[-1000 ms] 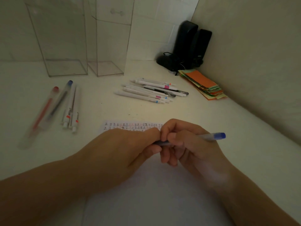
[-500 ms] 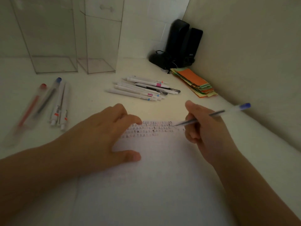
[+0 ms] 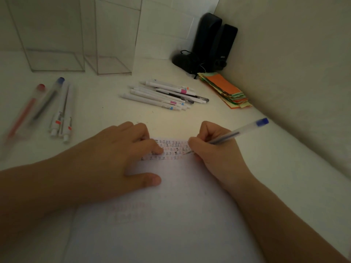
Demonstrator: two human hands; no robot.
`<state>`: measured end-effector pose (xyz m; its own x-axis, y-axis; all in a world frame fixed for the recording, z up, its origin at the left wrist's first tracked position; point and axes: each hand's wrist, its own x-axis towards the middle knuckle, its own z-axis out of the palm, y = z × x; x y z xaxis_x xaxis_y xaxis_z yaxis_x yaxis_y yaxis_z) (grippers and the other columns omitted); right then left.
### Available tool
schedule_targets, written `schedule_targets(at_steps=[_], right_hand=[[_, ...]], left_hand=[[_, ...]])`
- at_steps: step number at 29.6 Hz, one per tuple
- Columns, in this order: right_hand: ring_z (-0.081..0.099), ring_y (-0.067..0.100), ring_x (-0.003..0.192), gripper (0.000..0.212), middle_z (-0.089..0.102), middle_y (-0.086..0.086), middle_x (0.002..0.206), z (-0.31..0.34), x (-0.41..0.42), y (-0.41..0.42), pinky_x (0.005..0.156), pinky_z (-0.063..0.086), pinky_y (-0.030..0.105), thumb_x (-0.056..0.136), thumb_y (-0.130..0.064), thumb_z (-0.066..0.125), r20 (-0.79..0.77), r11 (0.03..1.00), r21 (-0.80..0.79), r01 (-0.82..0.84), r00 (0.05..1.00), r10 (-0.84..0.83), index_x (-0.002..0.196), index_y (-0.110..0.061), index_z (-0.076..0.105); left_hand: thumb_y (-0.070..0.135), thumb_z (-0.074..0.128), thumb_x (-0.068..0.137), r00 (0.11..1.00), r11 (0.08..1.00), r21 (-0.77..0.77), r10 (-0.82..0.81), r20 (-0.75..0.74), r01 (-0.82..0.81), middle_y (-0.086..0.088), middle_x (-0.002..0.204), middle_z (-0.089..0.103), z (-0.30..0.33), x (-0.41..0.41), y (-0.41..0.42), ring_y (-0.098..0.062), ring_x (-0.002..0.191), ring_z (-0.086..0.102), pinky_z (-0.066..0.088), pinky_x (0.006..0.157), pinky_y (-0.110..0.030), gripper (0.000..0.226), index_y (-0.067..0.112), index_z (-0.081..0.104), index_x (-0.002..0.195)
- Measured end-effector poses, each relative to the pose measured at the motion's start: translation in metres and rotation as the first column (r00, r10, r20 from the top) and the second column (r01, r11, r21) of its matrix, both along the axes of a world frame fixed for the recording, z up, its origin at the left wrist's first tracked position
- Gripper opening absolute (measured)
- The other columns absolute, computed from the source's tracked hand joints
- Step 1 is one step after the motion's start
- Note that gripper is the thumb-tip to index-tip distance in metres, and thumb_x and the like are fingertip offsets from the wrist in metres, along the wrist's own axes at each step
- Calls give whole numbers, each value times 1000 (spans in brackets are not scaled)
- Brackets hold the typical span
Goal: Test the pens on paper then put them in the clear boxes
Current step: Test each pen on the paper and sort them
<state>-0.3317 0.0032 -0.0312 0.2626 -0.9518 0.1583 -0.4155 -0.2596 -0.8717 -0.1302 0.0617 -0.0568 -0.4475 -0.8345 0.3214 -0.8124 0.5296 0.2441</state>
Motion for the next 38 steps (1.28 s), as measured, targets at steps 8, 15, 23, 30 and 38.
schedule_targets(at_steps=[8,15,23,30,38], right_hand=[[31,10,43,32,35,11,49,-2,0,0,40,28,20,74,4,58,-4,999,-22,-31,1000,31,53,-10,38],[35,10,43,28,42,16,53,-2,2,0,38,30,14,75,1,60,-36,999,-36,-34,999,33,56,-7,41],[34,6,40,34,36,5,48,-2,1,-1,37,27,9,74,2,59,-53,998,-51,-42,998,39,53,-12,36],[33,5,38,34,36,-3,43,-3,1,-2,38,28,10,74,2,59,-46,997,-46,-55,998,53,53,-12,37],[32,4,36,36,36,-7,40,-2,1,0,37,28,12,75,1,59,-49,997,-37,-65,997,63,51,-14,37]], left_hand=[[69,35,77,997,999,20,-30,-69,31,20,90,36,-4,1,-2,4,76,32,29,70,-11,50,38,52,112],[73,33,74,995,998,60,-24,-100,30,25,90,34,-3,3,-1,11,87,39,29,71,-11,52,43,49,113],[75,31,72,995,994,101,-18,-98,28,26,93,35,-2,2,-1,3,87,40,31,73,-12,53,47,45,114],[72,33,74,996,996,82,-8,-88,15,21,93,37,-1,2,0,0,81,41,32,73,-12,52,43,49,114],[73,32,75,996,997,79,-17,-90,24,22,92,34,-2,2,0,1,80,40,31,72,-12,51,44,48,113]])
